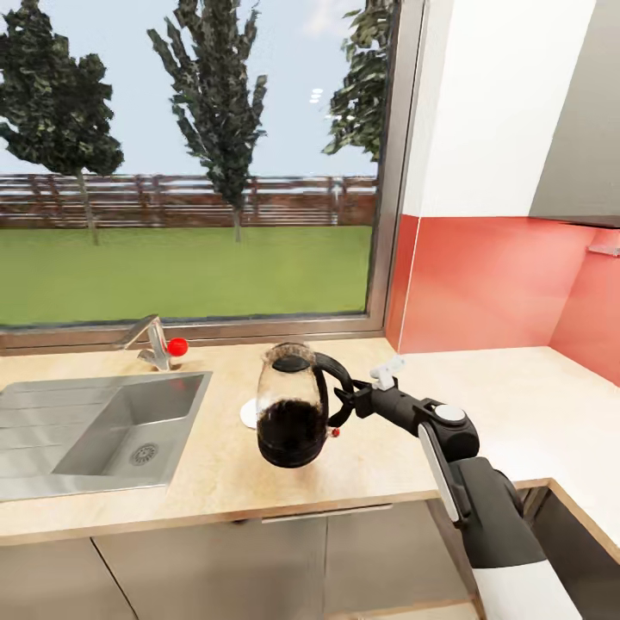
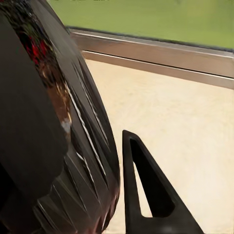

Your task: Set up a coffee station on the kitchen countertop: keep the coffee maker on the countertop, move the bottle of coffee from the kitchen shelf to the counter next to the coffee maker, place a paper coffee filter on top of the coffee maker, put the saucer next to the coffee maker with the coffee cup on the saucer, and place the electric kettle next to the coffee maker.

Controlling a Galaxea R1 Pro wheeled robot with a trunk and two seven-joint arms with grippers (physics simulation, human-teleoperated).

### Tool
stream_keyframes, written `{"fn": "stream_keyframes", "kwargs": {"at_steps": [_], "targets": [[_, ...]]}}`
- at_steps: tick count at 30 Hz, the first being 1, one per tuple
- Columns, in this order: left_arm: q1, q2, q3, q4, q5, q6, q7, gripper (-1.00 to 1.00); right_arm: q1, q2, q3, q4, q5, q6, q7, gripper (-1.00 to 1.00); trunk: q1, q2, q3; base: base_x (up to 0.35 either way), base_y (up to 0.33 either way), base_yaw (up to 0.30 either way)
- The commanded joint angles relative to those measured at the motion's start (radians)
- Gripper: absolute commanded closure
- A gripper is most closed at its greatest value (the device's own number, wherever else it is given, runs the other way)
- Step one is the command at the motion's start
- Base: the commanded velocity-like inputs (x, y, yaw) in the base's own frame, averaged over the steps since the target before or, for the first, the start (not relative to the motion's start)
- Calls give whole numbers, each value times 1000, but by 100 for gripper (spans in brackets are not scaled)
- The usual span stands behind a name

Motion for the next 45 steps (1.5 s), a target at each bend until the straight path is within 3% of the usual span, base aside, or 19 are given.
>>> {"fn": "stream_keyframes", "kwargs": {"at_steps": [1,7,16,22,26,39,45], "targets": [[0,0,-9,1,7,-4,2,-100,-1,0,0,-1,7,3,9,100,0,-2,-2,-331,0,0],[-2,5,-8,-5,13,-5,3,-100,-1,1,1,-1,6,2,9,100,0,-2,-2,-331,0,23],[-3,6,-8,-10,20,-8,3,-100,0,2,2,0,6,2,9,100,0,-2,0,-333,34,249],[-5,7,-9,-11,85,-8,2,-100,0,2,2,0,6,2,9,100,0,-2,4,-309,166,274],[-5,5,-10,-11,99,-10,2,-100,1,2,2,0,6,2,9,100,0,-2,7,-288,202,274],[-5,0,-12,-11,102,-14,0,-100,1,2,2,0,6,2,9,100,0,-2,15,-279,215,274],[-5,-1,-12,-12,103,-15,-1,-100,0,2,2,0,6,2,9,100,0,-2,19,-38,54,274]]}}
